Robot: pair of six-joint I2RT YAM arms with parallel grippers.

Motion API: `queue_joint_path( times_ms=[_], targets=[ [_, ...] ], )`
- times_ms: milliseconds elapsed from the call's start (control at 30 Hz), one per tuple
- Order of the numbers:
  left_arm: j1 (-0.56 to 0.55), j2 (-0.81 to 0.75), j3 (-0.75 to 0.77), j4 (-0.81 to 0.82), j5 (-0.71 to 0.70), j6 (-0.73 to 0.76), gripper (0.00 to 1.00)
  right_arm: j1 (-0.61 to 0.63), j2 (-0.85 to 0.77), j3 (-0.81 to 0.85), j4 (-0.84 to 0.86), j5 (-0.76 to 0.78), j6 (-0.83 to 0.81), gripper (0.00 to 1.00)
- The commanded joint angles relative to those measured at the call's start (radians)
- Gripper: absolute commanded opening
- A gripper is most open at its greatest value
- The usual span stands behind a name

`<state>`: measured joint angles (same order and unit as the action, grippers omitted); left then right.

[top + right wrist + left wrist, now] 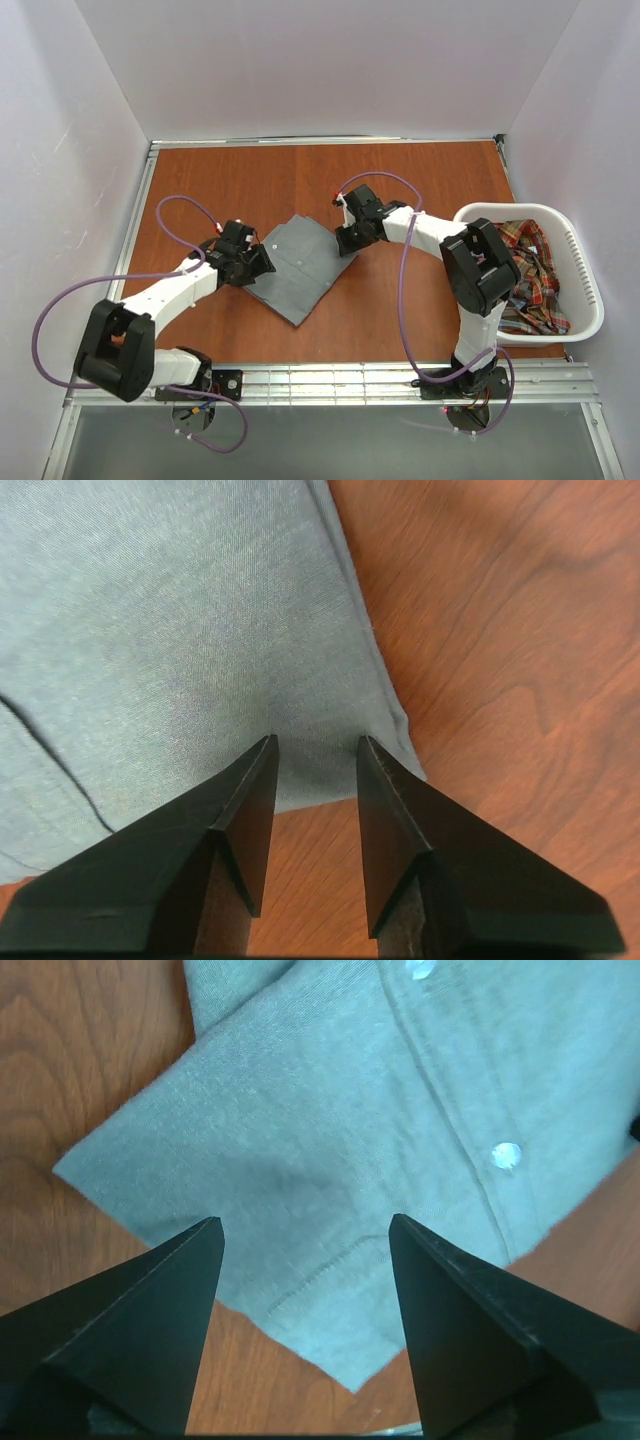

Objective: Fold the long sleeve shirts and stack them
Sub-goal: Fold the shirt

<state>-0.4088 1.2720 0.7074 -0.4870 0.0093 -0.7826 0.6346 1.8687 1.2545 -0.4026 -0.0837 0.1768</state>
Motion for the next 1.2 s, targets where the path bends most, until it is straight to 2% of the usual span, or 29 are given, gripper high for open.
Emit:
queue_joint_path(
  times_ms=[0, 100, 200, 333, 467, 567, 633, 767, 800, 833, 867, 900, 933, 1033, 1167],
  targets=[
    [-0.007, 0.053, 0.006, 0.025, -0.061, -0.026, 0.62, 0.004, 0.018, -0.016, -0.01, -0.031, -0.019, 0.3],
    [-0.002, 0.145, 0.015, 0.03, -0.141, -0.023, 0.6, 0.011, 0.009, -0.062, -0.007, -0.086, 0.006, 0.24],
    [0.034, 0.254, 0.069, 0.022, -0.173, 0.02, 0.6, 0.048, -0.029, -0.122, -0.002, -0.122, 0.064, 0.24],
    [0.114, 0.383, 0.177, 0.027, -0.207, 0.109, 0.6, 0.153, -0.075, -0.179, 0.05, -0.192, 0.205, 0.24],
    [0.157, 0.487, 0.379, 0.018, -0.255, 0.219, 0.64, 0.224, -0.123, -0.201, 0.19, -0.258, 0.341, 0.24],
    [0.15, 0.469, 0.449, 0.018, -0.207, 0.314, 0.73, 0.231, -0.192, -0.204, 0.223, -0.223, 0.375, 0.25],
    [0.117, 0.383, 0.452, 0.024, -0.227, 0.379, 0.78, 0.212, -0.238, -0.217, 0.216, -0.154, 0.359, 0.29],
    [-0.115, 0.184, 0.353, 0.045, -0.33, 0.528, 0.84, 0.122, -0.394, -0.319, 0.217, -0.139, 0.365, 0.44],
    [-0.163, 0.115, 0.301, 0.048, -0.345, 0.555, 0.85, 0.081, -0.422, -0.375, 0.225, -0.143, 0.365, 0.54],
    [-0.262, 0.078, 0.268, 0.05, -0.385, 0.592, 0.85, 0.057, -0.449, -0.403, 0.229, -0.151, 0.369, 0.59],
    [-0.306, 0.052, 0.241, 0.05, -0.396, 0.606, 0.85, 0.038, -0.503, -0.429, 0.237, -0.16, 0.372, 0.63],
    [-0.347, 0.031, 0.221, 0.048, -0.399, 0.612, 0.85, -0.002, -0.531, -0.46, 0.238, -0.165, 0.377, 0.72],
    [-0.422, 0.001, 0.181, 0.048, -0.404, 0.614, 0.85, -0.018, -0.558, -0.507, 0.246, -0.16, 0.382, 0.75],
    [-0.548, 0.012, 0.152, 0.039, -0.414, 0.597, 0.85, -0.065, -0.666, -0.591, 0.258, -0.136, 0.4, 0.86],
    [-0.662, 0.16, 0.179, 0.005, -0.482, 0.572, 0.81, -0.098, -0.799, -0.655, 0.263, -0.091, 0.417, 0.9]
  ],
)
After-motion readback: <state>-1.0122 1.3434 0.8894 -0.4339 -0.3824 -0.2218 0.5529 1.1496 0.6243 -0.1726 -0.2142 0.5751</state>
